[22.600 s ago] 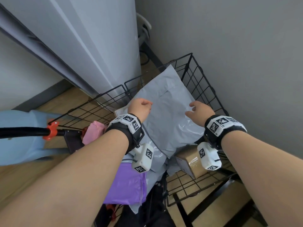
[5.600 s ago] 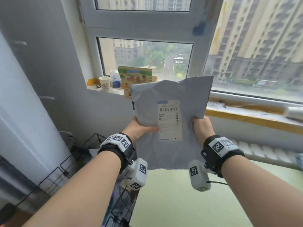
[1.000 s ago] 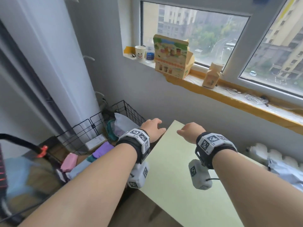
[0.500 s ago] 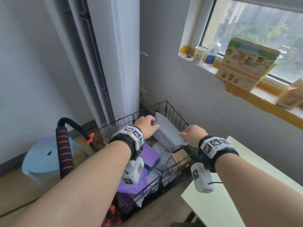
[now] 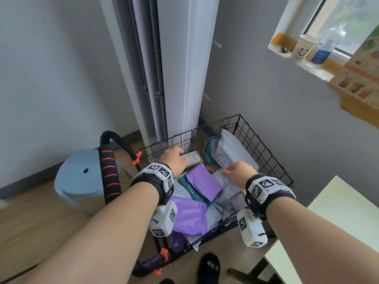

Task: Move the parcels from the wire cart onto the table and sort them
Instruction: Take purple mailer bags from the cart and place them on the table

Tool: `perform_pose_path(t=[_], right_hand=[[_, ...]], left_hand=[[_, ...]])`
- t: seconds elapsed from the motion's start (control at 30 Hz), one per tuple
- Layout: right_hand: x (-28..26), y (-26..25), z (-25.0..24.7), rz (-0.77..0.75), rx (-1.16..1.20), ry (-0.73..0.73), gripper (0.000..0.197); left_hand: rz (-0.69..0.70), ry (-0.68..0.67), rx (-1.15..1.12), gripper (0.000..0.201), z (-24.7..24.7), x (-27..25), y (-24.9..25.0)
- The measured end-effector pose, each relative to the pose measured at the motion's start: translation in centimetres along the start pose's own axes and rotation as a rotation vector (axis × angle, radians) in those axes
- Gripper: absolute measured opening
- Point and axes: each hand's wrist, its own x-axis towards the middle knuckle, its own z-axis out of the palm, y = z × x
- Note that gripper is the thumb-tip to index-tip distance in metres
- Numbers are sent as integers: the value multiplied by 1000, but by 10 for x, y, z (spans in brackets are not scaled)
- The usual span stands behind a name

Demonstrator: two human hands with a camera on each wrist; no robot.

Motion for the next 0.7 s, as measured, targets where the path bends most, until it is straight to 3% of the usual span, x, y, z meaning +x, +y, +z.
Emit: perform_pose_path(t=[0.33,0.7], right_hand=[[56,-12,0,-41,-58,-87,38],[160,-12,15,-63,-37,-213,33]], left_hand=[[-73,-20,-42,41,14,45,-11],[-216,-67,-115,36,49,118,-31]])
